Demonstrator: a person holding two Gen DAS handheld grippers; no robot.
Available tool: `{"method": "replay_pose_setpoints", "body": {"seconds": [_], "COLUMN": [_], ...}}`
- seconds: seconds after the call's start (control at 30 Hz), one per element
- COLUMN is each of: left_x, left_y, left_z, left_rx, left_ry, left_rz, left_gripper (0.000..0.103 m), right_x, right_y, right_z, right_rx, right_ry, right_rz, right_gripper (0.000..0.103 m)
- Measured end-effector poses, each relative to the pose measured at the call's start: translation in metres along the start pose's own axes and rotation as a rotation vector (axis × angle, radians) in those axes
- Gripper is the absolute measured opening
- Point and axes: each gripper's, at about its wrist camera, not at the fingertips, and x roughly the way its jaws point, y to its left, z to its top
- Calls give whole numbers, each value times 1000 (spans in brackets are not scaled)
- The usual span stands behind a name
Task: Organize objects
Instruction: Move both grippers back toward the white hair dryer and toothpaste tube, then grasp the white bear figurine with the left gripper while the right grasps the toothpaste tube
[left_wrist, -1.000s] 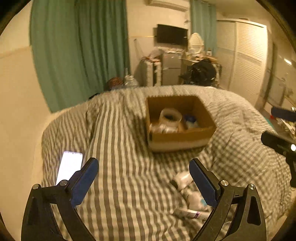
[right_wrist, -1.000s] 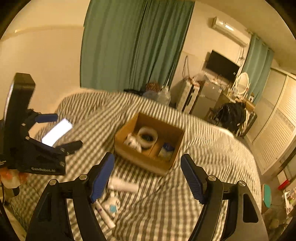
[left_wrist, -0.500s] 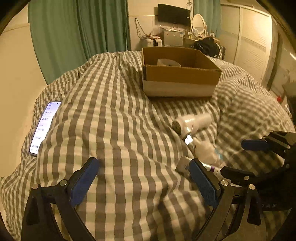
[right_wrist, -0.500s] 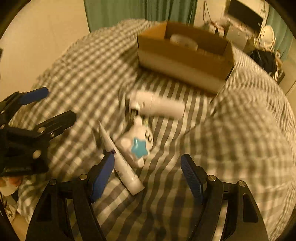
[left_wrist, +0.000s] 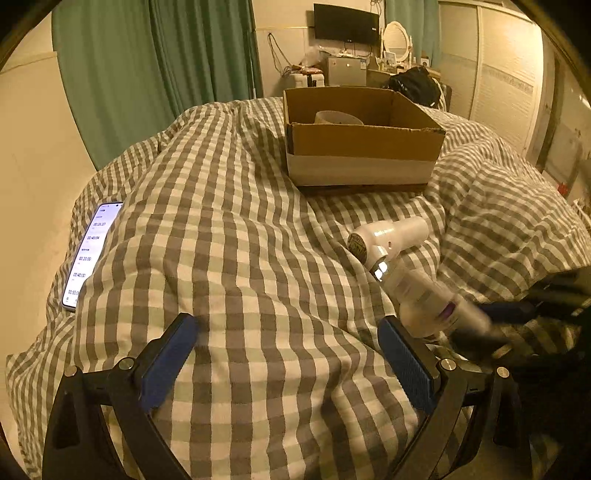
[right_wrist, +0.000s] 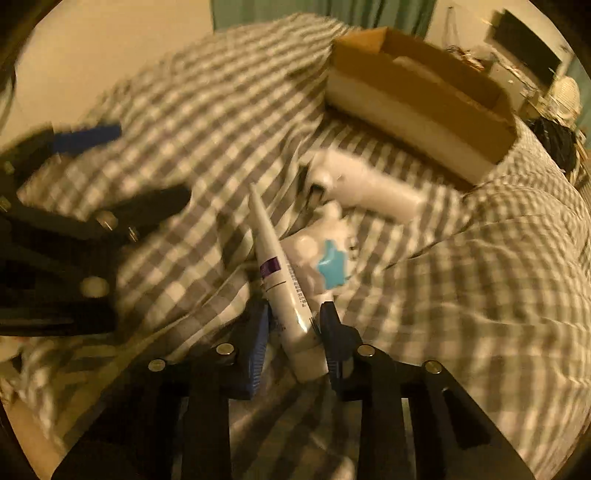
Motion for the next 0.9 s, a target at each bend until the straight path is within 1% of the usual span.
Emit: {"method": "replay_pose_setpoints", "body": {"seconds": [0.1, 0.17, 0.3, 0.37, 0.43, 0.5, 0.53, 0.57, 0.6, 0.63, 0.67, 0.7, 0.73, 0.77, 0.9], "left_x": [4, 7, 21, 31, 43, 57, 64, 68, 75, 78, 80, 81, 81, 81, 74], "left_y": [-8, -15, -37, -48, -61, -72, -77, -80, -85, -88, -90, -93, -93, -93, -87], "left_z": [6, 10, 21, 23, 23, 20, 19, 17, 16, 15, 14, 13, 13, 13, 12], "left_rx": [25, 39, 58, 74, 99, 124, 134, 142, 153, 158, 166, 175, 178, 179, 157], "left_ry": [12, 19, 56, 85, 120, 166, 191, 208, 235, 242, 248, 246, 245, 248, 241], "left_rz": [14, -4, -105, -139, -186, -208, -226, -235, -269, -288, -299, -305, -318, -330, -335], "left_gripper": [101, 101, 101, 101, 101, 99, 93, 83, 78, 67, 62, 60, 52, 52, 51], "right_x": [-22, -37, -43, -41, -39, -35, -34, -32, -32, -31, -31, -30, -29, -27, -24], "right_y": [-11, -23, -40, -47, -54, -58, -61, -64, -67, -69, -71, -73, -74, -76, -76], "right_z": [-1, 0, 7, 10, 7, 5, 4, 3, 3, 3, 3, 3, 3, 3, 2], "right_rx": [28, 54, 96, 112, 128, 138, 140, 143, 146, 151, 158, 162, 165, 171, 177], "right_ry": [-52, -87, -104, -108, -112, -111, -109, -107, -106, -106, -107, -107, -106, -105, -101], "right_rz": [-25, -57, -95, -104, -102, -112, -120, -125, -126, -124, -119, -113, -110, -105, -102], "right_gripper": [22, 21, 21, 21, 21, 21, 21, 21, 21, 21, 21, 21, 21, 21, 21]}}
